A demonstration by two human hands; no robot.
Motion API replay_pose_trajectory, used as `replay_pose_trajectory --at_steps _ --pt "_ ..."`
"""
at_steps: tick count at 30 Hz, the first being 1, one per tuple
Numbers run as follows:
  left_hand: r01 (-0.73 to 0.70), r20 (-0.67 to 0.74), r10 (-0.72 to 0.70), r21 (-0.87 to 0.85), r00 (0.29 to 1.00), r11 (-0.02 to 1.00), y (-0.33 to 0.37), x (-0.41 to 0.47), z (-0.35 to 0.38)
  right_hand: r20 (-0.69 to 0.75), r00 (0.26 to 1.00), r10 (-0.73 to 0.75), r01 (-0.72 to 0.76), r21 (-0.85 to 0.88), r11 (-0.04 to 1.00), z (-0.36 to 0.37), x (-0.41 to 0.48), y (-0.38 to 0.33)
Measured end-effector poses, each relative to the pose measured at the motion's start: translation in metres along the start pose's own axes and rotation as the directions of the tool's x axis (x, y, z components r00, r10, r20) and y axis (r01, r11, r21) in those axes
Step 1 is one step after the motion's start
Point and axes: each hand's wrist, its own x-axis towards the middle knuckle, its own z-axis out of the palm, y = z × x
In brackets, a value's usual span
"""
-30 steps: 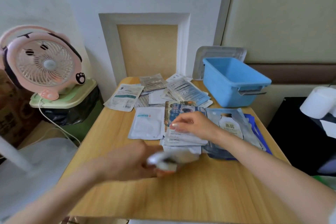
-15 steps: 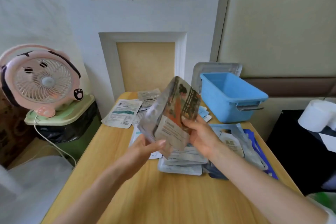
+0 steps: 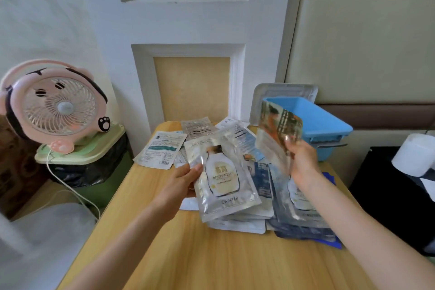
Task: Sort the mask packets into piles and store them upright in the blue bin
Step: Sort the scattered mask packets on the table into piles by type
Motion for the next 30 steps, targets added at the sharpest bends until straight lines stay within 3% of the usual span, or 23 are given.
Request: replay_pose_trajectory --at_steps 2,5,9,12,14,15,16,17,18,19,20,21,22,23,25,27,30 --pt "0.005 0.02 -0.004 -0.039 1.0 0.999 -0.004 0.007 0.005 0.081 0.992 0.094 -0.104 0.122 0.987 -0.005 0.005 -0.006" --pt "-0.008 0.025 0.012 -0.13 1.0 0.991 -0.002 0.019 0.016 0.19 0.975 0.114 -0.14 0.13 0.982 -0.003 0.003 -0.015" --pt "-0.115 -0.094 0.084 -0.407 0.992 0.906 0.016 0.04 0.002 0.296 0.949 0.11 -0.172 0.191 0.966 -0.002 0.002 -0.024" --pt "-0.197 -0.199 0.104 -0.534 0.974 0.822 0.028 0.049 -0.029 0.388 0.916 0.102 -0.145 0.084 0.986 0.0 0.0 -0.023" --pt "-0.199 -0.218 0.087 -0.57 0.972 0.797 0.029 0.047 -0.046 0.407 0.903 0.137 -0.077 -0.161 0.984 0.003 -0.003 -0.013" --pt "-0.191 -0.214 0.08 -0.57 0.974 0.799 0.028 0.045 -0.052 0.387 0.909 0.154 0.018 -0.405 0.914 0.005 -0.007 -0.005" --pt "-0.178 -0.197 0.078 -0.563 0.977 0.807 0.026 0.042 -0.054 0.369 0.916 0.155 0.162 -0.696 0.7 0.007 -0.01 0.006" --pt "-0.164 -0.178 0.076 -0.551 0.981 0.818 0.023 0.04 -0.055 0.366 0.918 0.154 0.291 -0.884 0.366 0.008 -0.013 0.019" --pt "-0.152 -0.166 0.073 -0.532 0.983 0.833 0.02 0.038 -0.054 0.376 0.915 0.147 0.376 -0.926 0.029 0.011 -0.018 0.03" --pt "-0.14 -0.16 0.067 -0.505 0.985 0.852 0.017 0.036 -0.051 0.39 0.914 0.109 0.404 -0.89 -0.212 0.013 -0.022 0.038" --pt "-0.128 -0.165 0.054 -0.477 0.985 0.87 0.015 0.035 -0.047 0.41 0.911 0.04 0.399 -0.853 -0.337 0.015 -0.024 0.039" --pt "-0.118 -0.165 0.047 -0.453 0.985 0.884 0.014 0.034 -0.041 0.444 0.895 -0.037 0.4 -0.839 -0.369 0.016 -0.022 0.034" --pt "-0.107 -0.154 0.044 -0.432 0.987 0.896 0.014 0.033 -0.034 0.472 0.874 -0.115 0.416 -0.85 -0.323 0.018 -0.022 0.022" --pt "-0.095 -0.133 0.042 -0.419 0.99 0.903 0.015 0.031 -0.025 0.476 0.86 -0.184 0.438 -0.873 -0.214 0.018 -0.018 0.007" --pt "-0.059 -0.102 0.022 -0.376 0.995 0.925 0.015 0.028 -0.002 0.448 0.832 -0.328 0.497 -0.864 0.082 0.014 -0.013 -0.025" --pt "-0.004 -0.039 -0.009 -0.316 0.999 0.949 0.014 0.03 0.025 0.384 0.779 -0.496 0.571 -0.761 0.308 0.007 -0.006 -0.051" --pt "0.081 0.102 -0.051 -0.309 0.993 0.948 0.01 0.042 0.077 0.343 0.759 -0.553 0.619 -0.643 0.451 0.001 -0.004 -0.073"
